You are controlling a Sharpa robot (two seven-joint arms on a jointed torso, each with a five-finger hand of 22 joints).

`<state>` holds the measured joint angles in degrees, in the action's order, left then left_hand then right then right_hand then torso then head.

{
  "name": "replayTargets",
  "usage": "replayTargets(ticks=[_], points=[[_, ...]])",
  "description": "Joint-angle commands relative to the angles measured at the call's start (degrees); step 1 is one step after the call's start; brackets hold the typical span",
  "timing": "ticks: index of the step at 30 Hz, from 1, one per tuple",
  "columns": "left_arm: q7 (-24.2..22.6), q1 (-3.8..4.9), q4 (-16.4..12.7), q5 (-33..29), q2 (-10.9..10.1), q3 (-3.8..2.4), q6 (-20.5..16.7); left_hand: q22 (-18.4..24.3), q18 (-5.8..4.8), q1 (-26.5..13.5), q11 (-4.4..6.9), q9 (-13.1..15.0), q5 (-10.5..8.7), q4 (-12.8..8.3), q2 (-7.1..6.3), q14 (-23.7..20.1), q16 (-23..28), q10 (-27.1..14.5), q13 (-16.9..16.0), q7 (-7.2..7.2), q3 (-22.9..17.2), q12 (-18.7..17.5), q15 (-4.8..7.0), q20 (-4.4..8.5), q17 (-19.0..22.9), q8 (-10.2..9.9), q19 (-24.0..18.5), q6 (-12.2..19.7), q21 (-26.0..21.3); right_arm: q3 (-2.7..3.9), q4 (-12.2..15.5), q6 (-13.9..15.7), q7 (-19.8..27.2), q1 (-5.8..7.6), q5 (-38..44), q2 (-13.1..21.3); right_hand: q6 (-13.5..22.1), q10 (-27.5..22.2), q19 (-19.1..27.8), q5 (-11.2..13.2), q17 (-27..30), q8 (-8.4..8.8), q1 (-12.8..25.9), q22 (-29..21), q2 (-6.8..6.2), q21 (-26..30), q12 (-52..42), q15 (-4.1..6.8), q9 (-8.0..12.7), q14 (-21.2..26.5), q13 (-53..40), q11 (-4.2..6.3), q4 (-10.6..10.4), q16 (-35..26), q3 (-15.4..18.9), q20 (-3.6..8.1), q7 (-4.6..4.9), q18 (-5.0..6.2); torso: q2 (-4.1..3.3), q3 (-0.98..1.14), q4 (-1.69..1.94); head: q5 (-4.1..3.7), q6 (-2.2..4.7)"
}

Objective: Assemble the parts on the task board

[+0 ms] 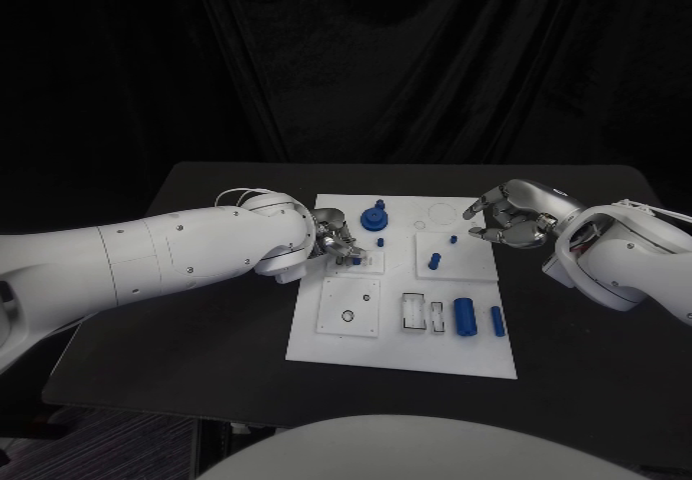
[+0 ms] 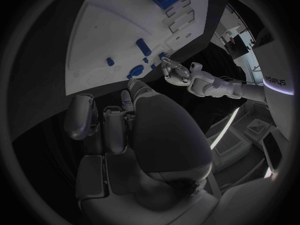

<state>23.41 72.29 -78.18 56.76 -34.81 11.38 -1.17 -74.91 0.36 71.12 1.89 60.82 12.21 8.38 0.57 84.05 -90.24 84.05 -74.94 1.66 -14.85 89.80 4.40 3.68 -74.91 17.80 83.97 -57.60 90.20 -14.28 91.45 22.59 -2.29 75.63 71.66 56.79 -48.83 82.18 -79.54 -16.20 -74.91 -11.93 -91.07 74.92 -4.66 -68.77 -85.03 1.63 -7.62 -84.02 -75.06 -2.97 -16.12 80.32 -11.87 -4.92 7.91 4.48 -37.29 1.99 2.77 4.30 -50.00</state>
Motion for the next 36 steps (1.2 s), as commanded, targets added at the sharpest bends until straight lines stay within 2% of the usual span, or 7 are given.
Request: replayTargets(ticks=[1,30,36], points=[[0.93,-1.12,-0.14,-0.12,0.04,0.72,4.36,-15.09,-0.36,0.65,0.53,-0.09,-0.25,-3.17,-0.03,5.95,0.24,5.95,-15.06,-0.36,-2.83,0.20,0.45,0.51,-15.09,-0.27,6.03,-0.10,-0.20,0.04,-0.02,-0.34,-1.00,-0.13,0.23,0.04,-0.45,-0.37,0.22,-0.24,-3.44,-0.19,-0.04,4.66,0.28,0.39,0.24,-0.51,0.06,-1.67,-7.54,-0.01,0.04,-0.38,-0.26,-0.04,0.05,0.68,0.00,0.01,0.00,0.05,0.00],[1.24,-1.59,-0.45,-0.12,-0.40,0.72,5.18,-15.09,-0.36,0.94,0.45,-0.39,-0.42,-4.22,-0.39,5.95,0.24,5.95,-15.06,-0.22,-4.11,0.20,0.40,0.47,-15.09,-0.81,6.03,0.00,-0.20,0.04,-0.10,-0.96,-1.08,-0.18,0.21,0.03,-0.42,-0.40,0.28,-0.32,-3.33,-0.16,-0.01,4.62,0.25,0.54,0.25,-0.54,0.14,-1.62,-7.52,-0.04,0.04,-0.48,-0.33,-0.08,0.07,0.70,0.00,-0.01,0.00,0.15,0.00],[1.33,-1.63,-0.47,-0.12,-0.49,0.72,5.29,-15.09,-0.36,0.93,0.42,-0.48,-0.93,-4.53,-0.38,5.95,0.24,5.95,-15.06,-0.18,-4.66,0.20,0.37,0.45,-15.09,-0.94,6.03,-0.11,-0.20,0.04,-0.11,-1.11,-1.13,-0.19,0.21,0.02,-0.42,-0.40,0.28,-0.32,-3.33,-0.16,-0.01,4.62,0.25,0.54,0.25,-0.54,0.14,-1.62,-7.52,-0.04,0.04,-0.48,-0.33,-0.08,0.07,0.70,0.00,0.00,0.00,0.17,0.00]])
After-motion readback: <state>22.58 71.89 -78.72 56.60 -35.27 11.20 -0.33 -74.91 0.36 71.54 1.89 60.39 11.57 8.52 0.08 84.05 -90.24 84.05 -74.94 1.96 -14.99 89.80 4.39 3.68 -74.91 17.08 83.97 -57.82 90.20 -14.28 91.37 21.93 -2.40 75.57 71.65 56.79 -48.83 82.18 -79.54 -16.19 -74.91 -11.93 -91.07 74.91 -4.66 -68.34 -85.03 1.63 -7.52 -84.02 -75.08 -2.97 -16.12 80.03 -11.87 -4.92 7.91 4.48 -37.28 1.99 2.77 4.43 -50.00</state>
